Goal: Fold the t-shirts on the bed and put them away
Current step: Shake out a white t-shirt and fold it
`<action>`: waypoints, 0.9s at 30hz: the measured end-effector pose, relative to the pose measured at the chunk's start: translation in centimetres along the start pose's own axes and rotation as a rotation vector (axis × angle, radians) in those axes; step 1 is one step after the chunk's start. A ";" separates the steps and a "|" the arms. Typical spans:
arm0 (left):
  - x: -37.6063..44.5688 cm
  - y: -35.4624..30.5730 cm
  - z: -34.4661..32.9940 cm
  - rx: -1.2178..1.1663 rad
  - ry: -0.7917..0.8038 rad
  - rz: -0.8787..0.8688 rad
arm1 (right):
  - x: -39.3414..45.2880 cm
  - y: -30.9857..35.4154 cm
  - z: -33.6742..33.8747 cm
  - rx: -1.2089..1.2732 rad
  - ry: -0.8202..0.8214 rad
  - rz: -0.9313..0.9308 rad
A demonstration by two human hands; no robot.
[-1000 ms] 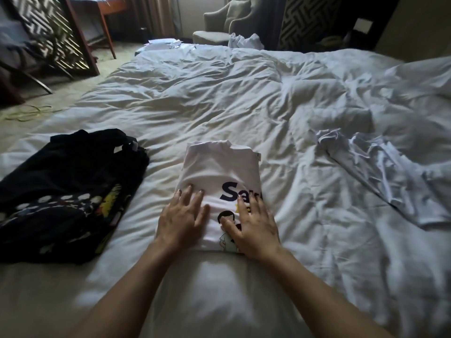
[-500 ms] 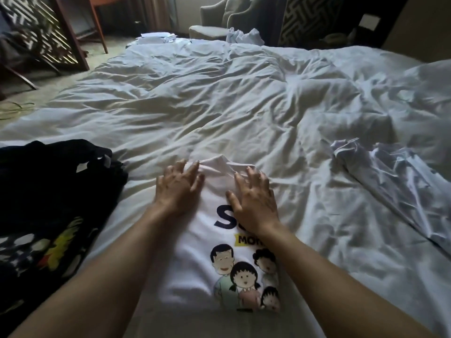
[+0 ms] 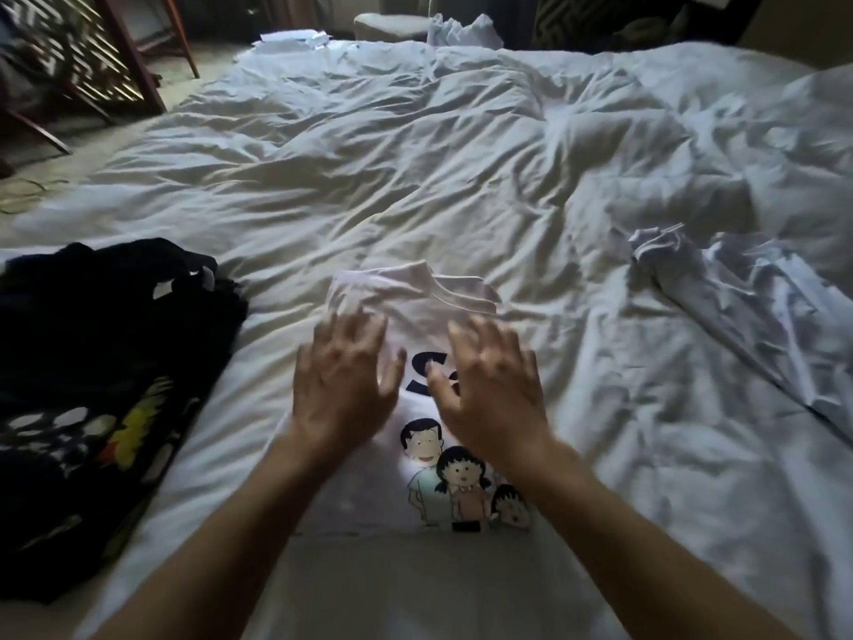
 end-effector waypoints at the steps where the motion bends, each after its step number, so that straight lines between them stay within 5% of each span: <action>1: -1.9 -0.7 0.1 -0.004 0.042 0.010 | -2.0 0.4 0.4 -0.015 0.002 0.012; 5: -5.3 -0.4 -1.9 0.060 0.249 0.124 | -5.8 1.6 -2.3 -0.044 0.133 0.019; 13: -6.1 -4.9 0.3 -0.064 0.215 0.108 | -4.7 -0.4 0.0 0.159 0.209 0.007; 19: -5.5 -10.4 -0.2 -0.193 0.202 0.084 | -5.0 -8.8 2.6 0.222 0.196 -0.123; 27: -3.0 -23.3 -8.0 -0.517 0.409 0.055 | -6.3 -24.1 4.8 0.232 0.140 -0.388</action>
Point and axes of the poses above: each hand's wrist, its own x-axis towards the middle knuckle, its own z-axis out of the back of the hand, y = z × x, the point moved 7 cm from there along x, towards the middle knuckle, and after that the axes turned 14 degrees about -x, right-handed, at the moved point
